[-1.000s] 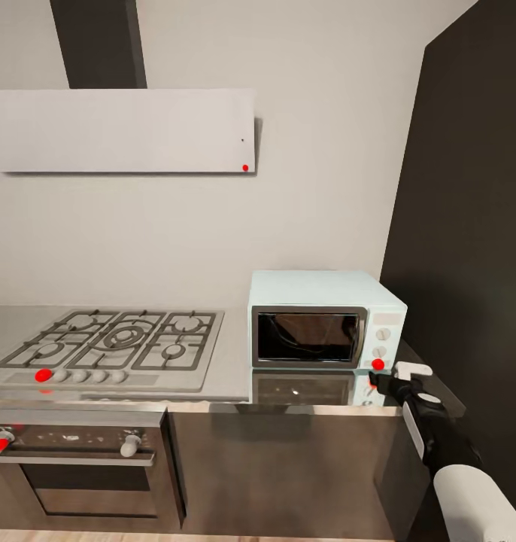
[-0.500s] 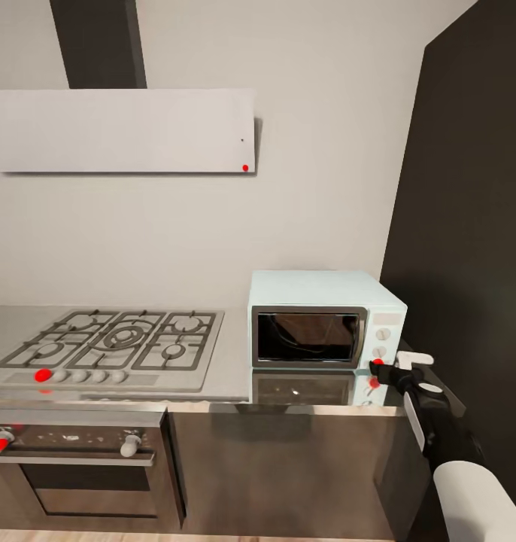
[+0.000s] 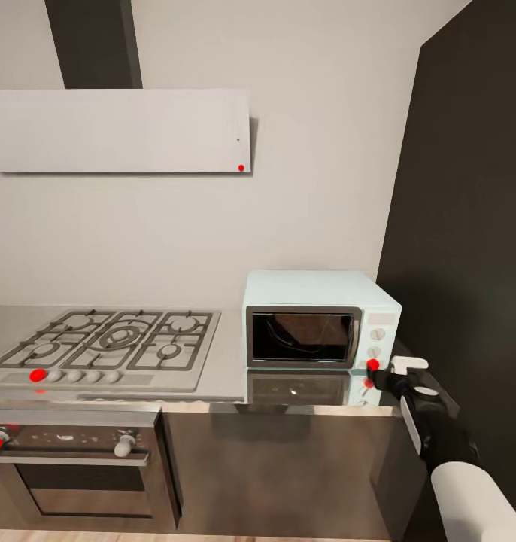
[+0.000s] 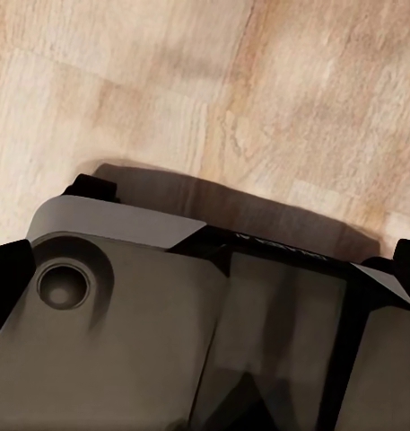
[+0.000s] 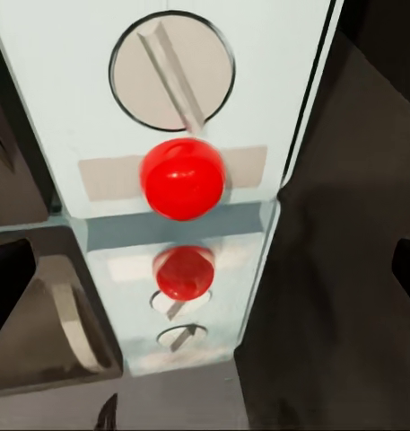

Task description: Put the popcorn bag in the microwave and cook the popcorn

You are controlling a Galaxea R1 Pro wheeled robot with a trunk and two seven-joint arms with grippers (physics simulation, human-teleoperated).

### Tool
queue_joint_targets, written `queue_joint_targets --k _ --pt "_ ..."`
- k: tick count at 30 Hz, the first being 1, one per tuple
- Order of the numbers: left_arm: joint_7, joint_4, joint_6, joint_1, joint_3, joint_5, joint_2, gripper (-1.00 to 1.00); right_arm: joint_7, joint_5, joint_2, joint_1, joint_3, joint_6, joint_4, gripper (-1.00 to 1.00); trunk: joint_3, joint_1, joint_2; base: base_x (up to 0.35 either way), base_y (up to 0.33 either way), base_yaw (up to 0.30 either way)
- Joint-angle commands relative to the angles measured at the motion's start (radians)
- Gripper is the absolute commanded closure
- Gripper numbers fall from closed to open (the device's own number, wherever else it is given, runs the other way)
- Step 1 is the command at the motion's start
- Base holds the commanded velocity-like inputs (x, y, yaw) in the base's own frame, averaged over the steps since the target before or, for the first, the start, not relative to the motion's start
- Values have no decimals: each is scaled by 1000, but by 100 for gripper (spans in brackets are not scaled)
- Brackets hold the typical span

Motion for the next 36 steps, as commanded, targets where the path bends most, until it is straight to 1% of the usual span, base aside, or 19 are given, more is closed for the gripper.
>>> queue_joint_targets --k 1,4,6,7,9,11,12,21,36 --pt "-1 1 -4 -1 -8 9 0 -100 15 16 -1 -1 -4 5 3 -100 -1 0 -1 0 0 0" --pt "-1 1 -4 -1 -8 9 0 -100 32 33 -10 -1 -5 6 5 -100 -1 0 -1 0 0 0" --pt "-1 0 -4 -1 -8 9 -1 -100 43 45 -12 -1 -5 6 5 -100 -1 0 -1 0 0 0" --pt "-1 1 -4 -1 -8 9 0 -100 48 50 -13 -1 -5 7 4 100 -1 0 -1 0 0 0" --pt "-1 1 -4 -1 -8 10 0 -100 60 59 -13 -1 -5 8 4 100 -1 0 -1 0 0 0" --pt "-1 1 -4 -1 -8 10 0 -100 71 60 -13 -1 -5 8 4 100 -1 0 -1 0 0 0" --pt "-1 0 -4 -1 -8 10 0 -100 114 60 -12 -1 -5 8 3 100 -1 0 -1 0 0 0" --pt "-1 0 -3 -1 -6 9 0 -100 110 56 -10 -1 -5 8 4 100 -1 0 -1 5 0 0" --pt "-2 0 -4 -1 -6 10 0 -100 108 52 -10 -1 -11 8 8 100 -1 0 -1 120 0 0"
